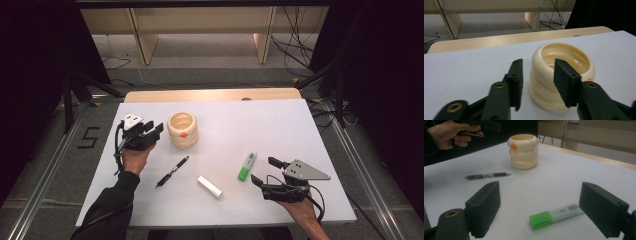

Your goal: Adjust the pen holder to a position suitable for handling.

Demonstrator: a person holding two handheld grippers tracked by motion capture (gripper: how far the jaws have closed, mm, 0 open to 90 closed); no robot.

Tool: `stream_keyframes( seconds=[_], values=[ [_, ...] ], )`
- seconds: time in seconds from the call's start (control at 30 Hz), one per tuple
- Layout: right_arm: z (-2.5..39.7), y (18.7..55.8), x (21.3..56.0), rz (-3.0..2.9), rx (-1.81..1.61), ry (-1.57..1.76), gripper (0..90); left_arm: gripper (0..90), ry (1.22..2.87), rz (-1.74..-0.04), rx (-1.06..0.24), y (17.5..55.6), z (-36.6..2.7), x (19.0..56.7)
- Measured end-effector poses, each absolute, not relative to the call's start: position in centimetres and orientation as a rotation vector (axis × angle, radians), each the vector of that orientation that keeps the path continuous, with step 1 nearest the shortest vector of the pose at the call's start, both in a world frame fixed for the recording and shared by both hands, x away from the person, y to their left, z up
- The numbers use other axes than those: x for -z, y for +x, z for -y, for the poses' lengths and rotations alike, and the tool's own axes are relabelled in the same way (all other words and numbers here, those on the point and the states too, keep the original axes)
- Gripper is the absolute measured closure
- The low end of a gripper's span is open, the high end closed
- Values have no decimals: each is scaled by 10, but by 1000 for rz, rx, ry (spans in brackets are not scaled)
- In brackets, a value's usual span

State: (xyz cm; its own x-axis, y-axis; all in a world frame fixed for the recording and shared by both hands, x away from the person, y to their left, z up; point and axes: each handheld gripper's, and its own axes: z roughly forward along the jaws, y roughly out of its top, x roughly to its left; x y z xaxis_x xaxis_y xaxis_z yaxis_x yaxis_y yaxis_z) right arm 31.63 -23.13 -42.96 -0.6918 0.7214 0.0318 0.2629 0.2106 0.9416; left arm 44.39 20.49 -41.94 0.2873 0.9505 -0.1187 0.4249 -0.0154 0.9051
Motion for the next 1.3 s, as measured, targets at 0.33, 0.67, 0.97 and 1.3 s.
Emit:
stream_keyframes(
  seconds=[0.33,0.67,0.97,1.3],
  values=[
    [231,316,430,-2073,-1490,908,182,880,1623,-1377,-692,466,-204,441],
    [231,316,429,-2075,-1481,912,182,890,1671,-1402,-665,477,-201,455],
    [230,315,429,-2074,-1500,903,178,890,1712,-1417,-614,480,-192,465],
    [228,315,430,-2092,-1495,893,166,890,1731,-1400,-593,481,-187,464]
  ],
)
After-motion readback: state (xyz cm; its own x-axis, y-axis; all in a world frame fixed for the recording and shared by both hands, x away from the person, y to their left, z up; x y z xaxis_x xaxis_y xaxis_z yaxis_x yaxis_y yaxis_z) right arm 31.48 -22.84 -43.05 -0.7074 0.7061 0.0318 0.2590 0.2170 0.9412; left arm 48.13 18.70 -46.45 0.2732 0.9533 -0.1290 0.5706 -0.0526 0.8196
